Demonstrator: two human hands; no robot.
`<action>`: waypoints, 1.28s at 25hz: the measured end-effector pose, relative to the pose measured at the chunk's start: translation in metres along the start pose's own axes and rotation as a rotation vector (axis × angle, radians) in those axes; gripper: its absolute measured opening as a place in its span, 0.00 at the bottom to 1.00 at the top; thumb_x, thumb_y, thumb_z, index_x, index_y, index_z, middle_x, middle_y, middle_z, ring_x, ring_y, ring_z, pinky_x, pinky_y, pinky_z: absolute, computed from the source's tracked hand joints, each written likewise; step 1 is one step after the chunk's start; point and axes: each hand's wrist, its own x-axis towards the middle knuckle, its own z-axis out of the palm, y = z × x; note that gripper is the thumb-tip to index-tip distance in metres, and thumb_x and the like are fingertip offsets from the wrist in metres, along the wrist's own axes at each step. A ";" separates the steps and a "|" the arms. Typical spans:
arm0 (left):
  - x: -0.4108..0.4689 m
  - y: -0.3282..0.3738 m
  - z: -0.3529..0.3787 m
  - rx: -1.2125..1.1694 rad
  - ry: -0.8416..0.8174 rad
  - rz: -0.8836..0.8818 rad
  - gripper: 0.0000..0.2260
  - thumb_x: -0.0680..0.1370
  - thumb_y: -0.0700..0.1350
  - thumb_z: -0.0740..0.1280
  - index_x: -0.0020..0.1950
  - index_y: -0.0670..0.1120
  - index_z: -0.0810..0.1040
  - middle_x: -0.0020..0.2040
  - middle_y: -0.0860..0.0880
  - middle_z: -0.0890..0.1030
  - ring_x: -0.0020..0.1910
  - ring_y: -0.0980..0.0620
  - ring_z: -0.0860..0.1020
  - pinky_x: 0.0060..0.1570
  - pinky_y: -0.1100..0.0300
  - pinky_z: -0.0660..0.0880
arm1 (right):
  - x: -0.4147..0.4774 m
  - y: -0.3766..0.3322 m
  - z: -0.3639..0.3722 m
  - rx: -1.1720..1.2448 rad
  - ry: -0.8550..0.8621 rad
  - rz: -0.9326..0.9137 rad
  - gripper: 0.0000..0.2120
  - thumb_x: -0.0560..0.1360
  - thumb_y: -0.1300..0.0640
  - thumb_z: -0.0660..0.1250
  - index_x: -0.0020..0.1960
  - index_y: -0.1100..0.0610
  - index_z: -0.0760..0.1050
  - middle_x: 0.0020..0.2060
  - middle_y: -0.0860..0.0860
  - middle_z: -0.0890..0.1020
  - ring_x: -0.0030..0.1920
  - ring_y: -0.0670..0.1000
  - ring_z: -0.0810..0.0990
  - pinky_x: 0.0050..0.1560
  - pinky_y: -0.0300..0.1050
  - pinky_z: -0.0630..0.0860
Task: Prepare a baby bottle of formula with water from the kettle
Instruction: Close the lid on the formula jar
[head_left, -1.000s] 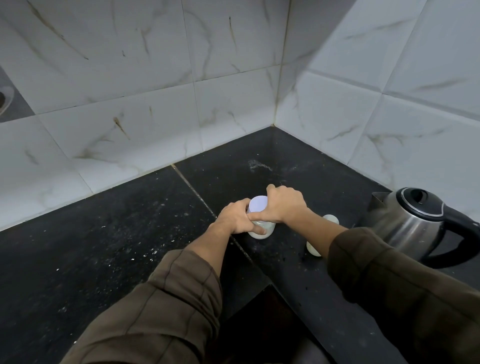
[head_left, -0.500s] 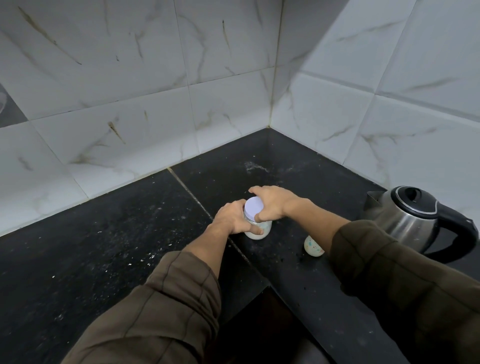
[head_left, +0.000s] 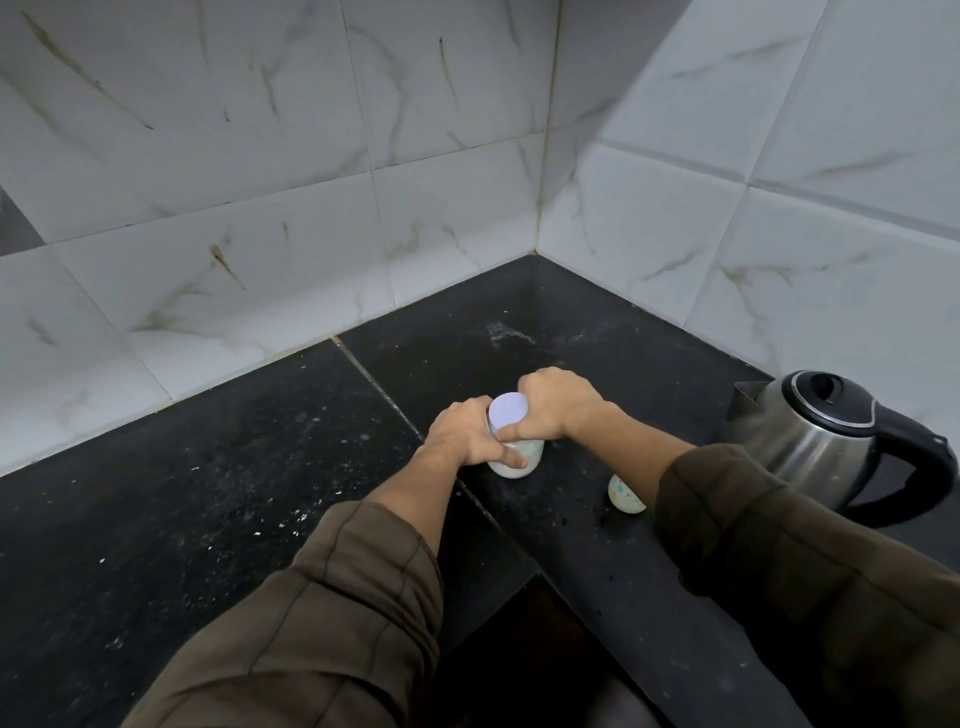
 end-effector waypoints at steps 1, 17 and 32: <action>-0.001 0.000 0.001 0.001 0.011 0.003 0.35 0.57 0.63 0.83 0.59 0.55 0.78 0.52 0.55 0.83 0.52 0.50 0.81 0.56 0.49 0.80 | -0.001 -0.001 0.001 -0.048 0.050 0.049 0.30 0.68 0.28 0.70 0.51 0.54 0.76 0.41 0.49 0.78 0.44 0.54 0.80 0.40 0.47 0.74; 0.013 0.002 0.008 -0.111 -0.033 0.044 0.41 0.55 0.62 0.82 0.66 0.59 0.76 0.57 0.57 0.83 0.58 0.52 0.81 0.61 0.49 0.78 | 0.008 -0.003 -0.001 0.048 0.079 0.170 0.22 0.65 0.36 0.72 0.39 0.53 0.71 0.36 0.49 0.78 0.35 0.51 0.77 0.36 0.45 0.73; 0.050 0.078 0.011 0.041 0.047 0.202 0.42 0.77 0.59 0.72 0.85 0.51 0.56 0.82 0.48 0.64 0.79 0.45 0.63 0.76 0.47 0.65 | -0.005 0.120 -0.015 0.089 0.075 0.449 0.31 0.68 0.35 0.73 0.62 0.55 0.78 0.45 0.51 0.78 0.46 0.55 0.79 0.46 0.49 0.77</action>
